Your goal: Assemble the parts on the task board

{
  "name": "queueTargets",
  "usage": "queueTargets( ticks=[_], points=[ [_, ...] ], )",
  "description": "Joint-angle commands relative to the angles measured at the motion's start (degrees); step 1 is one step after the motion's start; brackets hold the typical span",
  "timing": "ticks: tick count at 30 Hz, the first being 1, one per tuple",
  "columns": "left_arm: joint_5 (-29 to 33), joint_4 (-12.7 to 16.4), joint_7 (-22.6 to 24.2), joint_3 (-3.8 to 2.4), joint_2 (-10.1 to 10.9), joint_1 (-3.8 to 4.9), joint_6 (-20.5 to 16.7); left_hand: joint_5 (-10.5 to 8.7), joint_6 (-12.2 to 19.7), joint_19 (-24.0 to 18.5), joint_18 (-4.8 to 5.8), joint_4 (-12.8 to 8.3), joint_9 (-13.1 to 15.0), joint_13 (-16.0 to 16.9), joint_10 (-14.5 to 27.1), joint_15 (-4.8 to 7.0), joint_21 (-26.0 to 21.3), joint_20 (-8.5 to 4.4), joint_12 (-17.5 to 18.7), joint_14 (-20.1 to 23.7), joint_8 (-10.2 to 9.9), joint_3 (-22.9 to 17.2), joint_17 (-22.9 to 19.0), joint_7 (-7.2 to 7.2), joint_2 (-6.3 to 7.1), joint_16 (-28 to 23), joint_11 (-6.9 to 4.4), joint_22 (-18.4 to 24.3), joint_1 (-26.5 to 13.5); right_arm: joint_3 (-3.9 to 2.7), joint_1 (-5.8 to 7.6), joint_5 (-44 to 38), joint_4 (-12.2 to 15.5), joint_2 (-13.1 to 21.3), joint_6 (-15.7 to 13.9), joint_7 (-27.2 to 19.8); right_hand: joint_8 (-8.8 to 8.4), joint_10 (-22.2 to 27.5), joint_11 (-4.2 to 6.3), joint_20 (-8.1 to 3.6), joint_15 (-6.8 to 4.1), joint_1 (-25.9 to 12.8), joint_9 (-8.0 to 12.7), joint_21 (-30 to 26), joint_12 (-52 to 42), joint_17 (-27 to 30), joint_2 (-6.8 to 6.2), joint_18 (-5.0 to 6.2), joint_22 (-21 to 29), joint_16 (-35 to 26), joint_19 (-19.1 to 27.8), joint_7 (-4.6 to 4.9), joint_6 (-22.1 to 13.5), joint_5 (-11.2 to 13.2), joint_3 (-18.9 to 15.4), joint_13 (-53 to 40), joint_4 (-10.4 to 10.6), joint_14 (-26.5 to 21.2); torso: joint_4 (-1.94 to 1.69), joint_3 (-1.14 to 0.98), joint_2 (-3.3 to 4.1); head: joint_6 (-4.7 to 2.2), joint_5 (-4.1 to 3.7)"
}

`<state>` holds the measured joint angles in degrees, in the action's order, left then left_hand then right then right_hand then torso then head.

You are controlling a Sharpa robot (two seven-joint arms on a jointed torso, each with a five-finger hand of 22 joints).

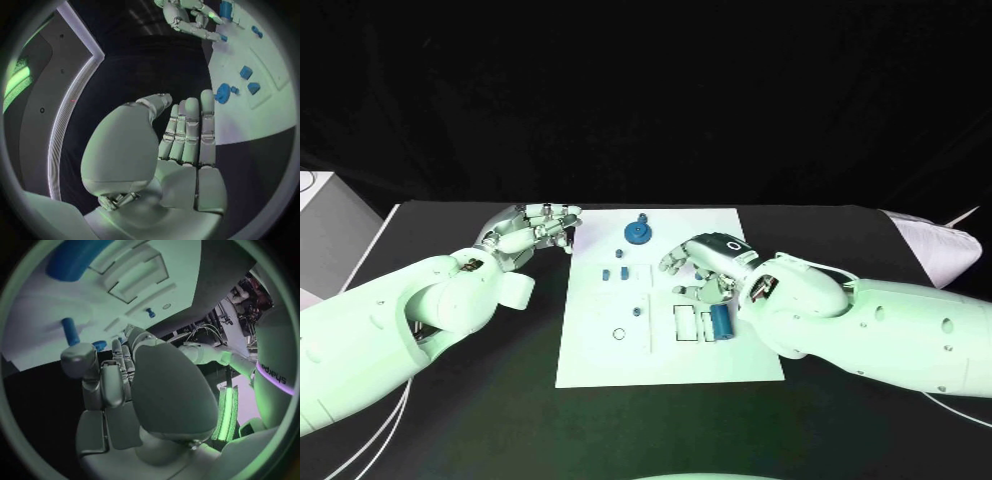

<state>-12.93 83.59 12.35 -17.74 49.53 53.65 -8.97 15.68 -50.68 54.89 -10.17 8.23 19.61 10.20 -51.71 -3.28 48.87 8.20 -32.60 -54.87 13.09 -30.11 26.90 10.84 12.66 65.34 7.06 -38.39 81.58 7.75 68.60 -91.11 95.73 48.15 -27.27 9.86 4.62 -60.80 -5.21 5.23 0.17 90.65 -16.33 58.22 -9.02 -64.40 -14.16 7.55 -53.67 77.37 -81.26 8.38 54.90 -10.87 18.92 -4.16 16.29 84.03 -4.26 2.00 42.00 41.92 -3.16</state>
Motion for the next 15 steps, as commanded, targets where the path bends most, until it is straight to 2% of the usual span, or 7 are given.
queueTargets(
  ticks=[1, 5, 7, 9, 11, 15],
  points=[
    [0.25, -0.05, 0.27, -0.04, -0.2, -0.13, 1.08, -0.03, -0.41, 0.45, -0.42, -0.05, 0.06, -0.05, 0.21, 0.23, -0.08, 0.12, -0.21, 0.04, 0.14, 0.27, -0.08, -0.09, -0.14, -0.23, 0.02, 0.05, 0.54, -0.12, 1.36, 3.51, -0.48, 1.5, 5.15, -1.14, -0.18, 0.59, -0.02, 0.04, -0.19, -1.01, 0.04, 0.13, 0.77, -0.07, -0.6, -0.56, -0.02, 0.32, -0.38, -0.23, -0.19, 0.22, 0.19, 0.21, -0.23, 1.27, -0.02, 0.05, -0.06, -0.17, -0.24],
    [0.25, -0.14, 0.31, -0.04, -0.24, -0.21, 1.08, -0.03, -0.41, 0.45, -0.42, -0.05, 0.06, -0.05, 0.21, 0.23, -0.08, 0.12, -0.21, 0.04, 0.14, 0.27, -0.08, -0.09, -0.14, -0.23, 0.02, 0.05, 0.54, -0.19, 2.58, 1.61, -1.3, 2.89, 8.44, -0.88, -0.24, 2.18, -0.23, 0.17, -0.02, -2.09, -0.02, -0.5, 1.89, 0.31, -1.06, -0.49, 0.49, 0.2, -0.3, -0.94, -0.47, 0.47, -1.61, 0.26, -0.39, 1.14, -0.05, 0.03, -0.03, -0.41, -0.28],
    [0.25, -0.17, 0.34, -0.04, -0.26, -0.26, 1.09, -0.03, -0.41, 0.45, -0.42, -0.05, 0.06, -0.05, 0.21, 0.23, -0.08, 0.12, -0.21, 0.04, 0.14, 0.27, -0.08, -0.09, -0.14, -0.23, 0.02, 0.05, 0.54, -0.2, 2.91, 0.21, -1.56, 3.31, 10.75, -0.63, -0.25, 3.13, -0.43, 0.31, 0.15, -2.22, -0.08, -0.75, 2.45, 0.34, -0.45, -0.47, 0.59, 0.25, -0.37, -1.35, -0.69, 0.21, -4.8, 0.2, -0.37, 1.12, -0.1, -0.01, 0.08, -0.5, -0.22],
    [0.25, -0.19, 0.36, -0.04, -0.28, -0.31, 1.11, -0.03, -0.41, 0.45, -0.42, -0.05, 0.06, -0.05, 0.21, 0.23, -0.08, 0.12, -0.21, 0.04, 0.14, 0.27, -0.08, -0.09, -0.14, -0.23, 0.02, 0.05, 0.54, -0.21, 3.11, -0.87, -1.75, 3.5, 13.06, -0.25, -0.57, 4.58, -0.81, 0.55, 0.52, -1.17, 0.03, -1.19, 3.16, 0.29, 0.85, -0.42, 0.81, 0.41, -0.43, -2.59, -1.86, 1.02, -10.43, 0.17, 0.09, 1.12, -0.14, -0.06, 0.13, -0.51, -0.21],
    [0.25, -0.18, 0.36, -0.04, -0.27, -0.35, 1.13, -0.02, -0.44, 0.47, -0.42, -0.04, 0.08, -0.05, 0.18, 0.24, -0.09, 0.12, -0.23, 0.08, 0.16, 0.3, -0.11, -0.11, -0.14, -0.27, 0.01, 0.06, 0.55, -0.21, 3.21, -1.91, -1.94, 3.5, 14.36, 0.09, -0.65, 5.14, -0.94, 0.68, 0.57, -1.03, 0.08, -1.3, 3.41, 0.2, 1.03, -0.44, 0.82, 0.52, -0.52, -2.6, -2.41, 1.91, -12.58, 0.19, 0.34, 1.13, -0.13, -0.02, 0.12, -0.47, -0.24],
    [0.25, -0.16, 0.36, -0.04, -0.24, -0.4, 1.15, -0.02, -0.44, 0.47, -0.42, -0.04, 0.08, -0.05, 0.18, 0.24, -0.09, 0.12, -0.23, 0.08, 0.16, 0.3, -0.11, -0.11, -0.14, -0.27, 0.01, 0.06, 0.55, -0.21, 3.33, -4.04, -2.47, 3.27, 15.07, 0.97, -0.51, 5.02, -0.91, 0.69, 0.57, -0.88, 0.02, -1.37, 3.32, 0.11, 1.39, -0.42, 0.88, 0.59, -0.56, -2.55, -2.25, 2.1, -12.89, 0.13, 0.35, 1.15, -0.13, 0.06, 0.13, -0.44, -0.35]
  ],
)
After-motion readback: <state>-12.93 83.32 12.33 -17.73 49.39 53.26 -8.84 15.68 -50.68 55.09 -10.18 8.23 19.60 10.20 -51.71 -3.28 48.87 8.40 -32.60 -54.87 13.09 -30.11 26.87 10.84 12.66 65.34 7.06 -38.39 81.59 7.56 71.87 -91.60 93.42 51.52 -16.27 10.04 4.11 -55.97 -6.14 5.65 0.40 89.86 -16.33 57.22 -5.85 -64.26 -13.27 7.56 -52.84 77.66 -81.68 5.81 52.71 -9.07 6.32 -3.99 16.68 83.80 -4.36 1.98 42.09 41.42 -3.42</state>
